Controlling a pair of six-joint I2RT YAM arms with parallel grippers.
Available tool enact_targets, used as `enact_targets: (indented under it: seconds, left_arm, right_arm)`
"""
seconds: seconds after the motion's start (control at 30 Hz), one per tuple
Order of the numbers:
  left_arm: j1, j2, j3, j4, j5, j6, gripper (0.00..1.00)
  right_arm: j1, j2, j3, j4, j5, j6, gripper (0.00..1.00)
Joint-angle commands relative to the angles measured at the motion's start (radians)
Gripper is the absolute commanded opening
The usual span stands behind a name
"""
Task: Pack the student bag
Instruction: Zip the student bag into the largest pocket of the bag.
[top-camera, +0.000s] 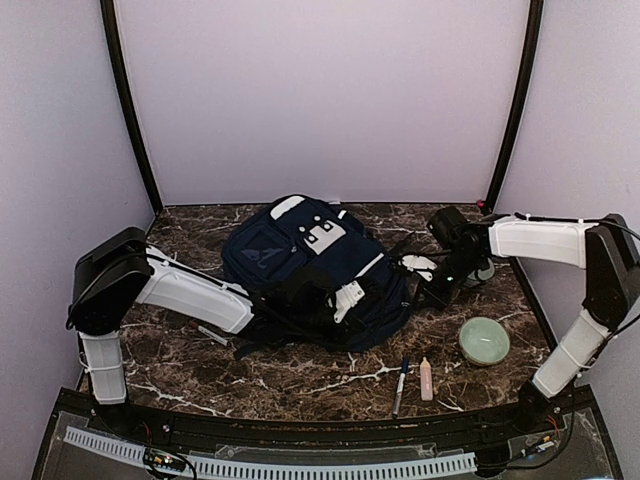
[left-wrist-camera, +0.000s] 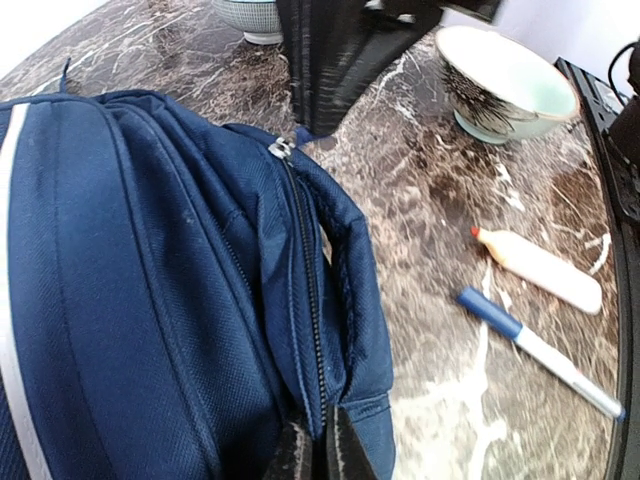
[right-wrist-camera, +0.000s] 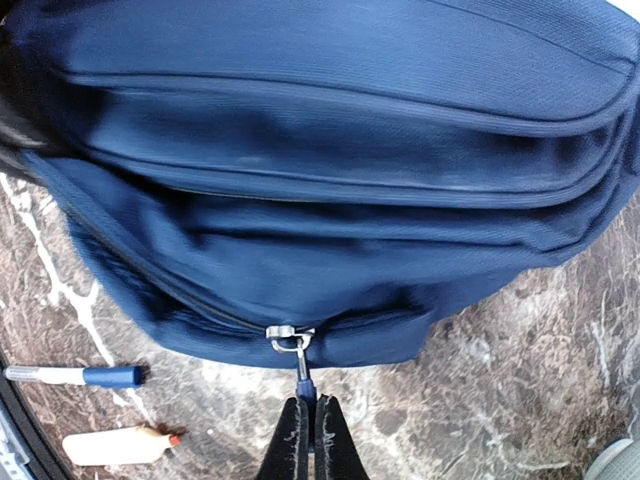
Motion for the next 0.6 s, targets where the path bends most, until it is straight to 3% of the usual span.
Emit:
enact_targets:
  seconds: [0.0,0.27,0.57]
  left_arm:
    - [-0.018,-0.123,-0.096,-0.130,-0.008,0.033,0.00]
    - [-0.091,-0.219,-0.180,-0.252,-0.050,0.070,0.00]
    - [-0.127,-0.304,-0.314,-0.351,-0.132,0.010,0.00]
  right_arm:
    - [-0.054,0.048,0.036,0.024,0.164,0.000,0.00]
    - [-0.066,0.061,0.046,0.060,0.161,0.002,0.00]
    - [-0.061,0.050,0.043,0.073,0.051,0.000,0.00]
